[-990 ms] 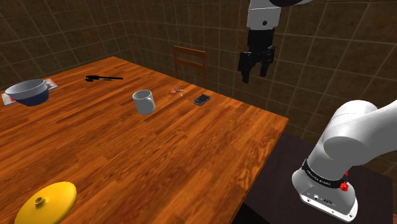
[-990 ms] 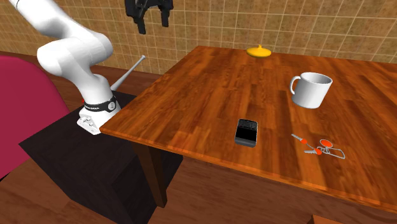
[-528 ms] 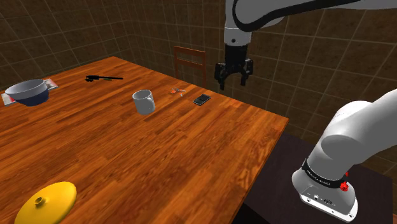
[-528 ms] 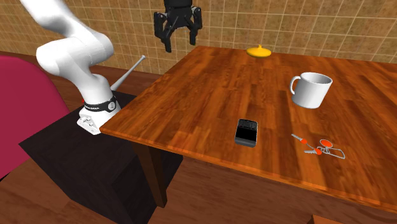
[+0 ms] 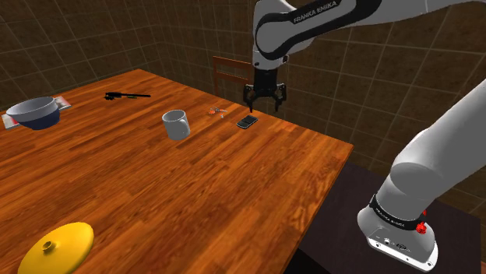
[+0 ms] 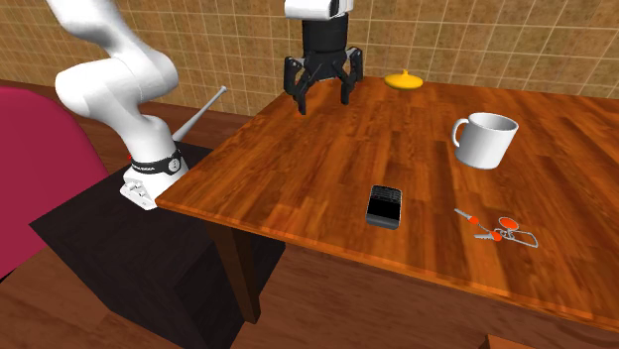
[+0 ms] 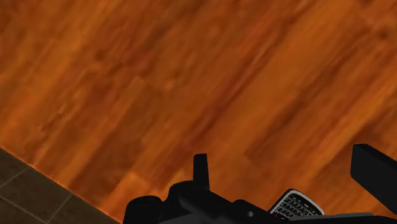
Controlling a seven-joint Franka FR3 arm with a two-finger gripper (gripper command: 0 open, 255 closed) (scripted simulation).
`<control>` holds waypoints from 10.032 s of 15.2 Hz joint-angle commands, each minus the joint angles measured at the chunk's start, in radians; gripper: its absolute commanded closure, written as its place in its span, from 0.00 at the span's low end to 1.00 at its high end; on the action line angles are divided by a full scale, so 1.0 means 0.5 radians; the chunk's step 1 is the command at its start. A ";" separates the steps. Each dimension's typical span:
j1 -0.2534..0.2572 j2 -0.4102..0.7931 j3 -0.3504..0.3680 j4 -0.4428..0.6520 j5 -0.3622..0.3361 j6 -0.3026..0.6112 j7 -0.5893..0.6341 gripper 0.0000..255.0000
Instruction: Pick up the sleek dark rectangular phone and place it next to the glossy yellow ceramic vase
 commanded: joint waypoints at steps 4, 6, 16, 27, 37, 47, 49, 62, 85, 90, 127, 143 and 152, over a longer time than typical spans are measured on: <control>-0.065 0.352 0.029 0.169 -0.089 0.214 0.375 0.00; -0.083 0.489 0.023 0.253 -0.132 0.277 0.518 0.00; -0.109 1.060 -0.101 0.653 -0.290 0.486 1.078 0.00; -0.098 1.157 -0.108 0.603 -0.309 0.632 1.090 0.00; -0.099 1.160 -0.108 0.606 -0.310 0.632 1.090 1.00; -0.105 1.065 -0.101 0.672 -0.291 0.471 1.083 1.00; -0.106 1.041 -0.099 0.696 -0.286 0.424 1.082 1.00; -0.112 0.924 -0.092 0.896 -0.265 0.109 1.076 1.00; 0.323 0.669 0.248 0.681 -0.296 0.089 1.869 1.00; 0.455 0.715 0.350 0.731 -0.341 0.081 2.118 1.00; 1.550 1.841 0.542 2.015 -0.949 -0.216 3.354 1.00; 1.529 1.934 0.506 1.769 -1.005 0.109 3.406 1.00; 1.529 1.935 0.506 1.770 -1.005 0.108 3.406 0.00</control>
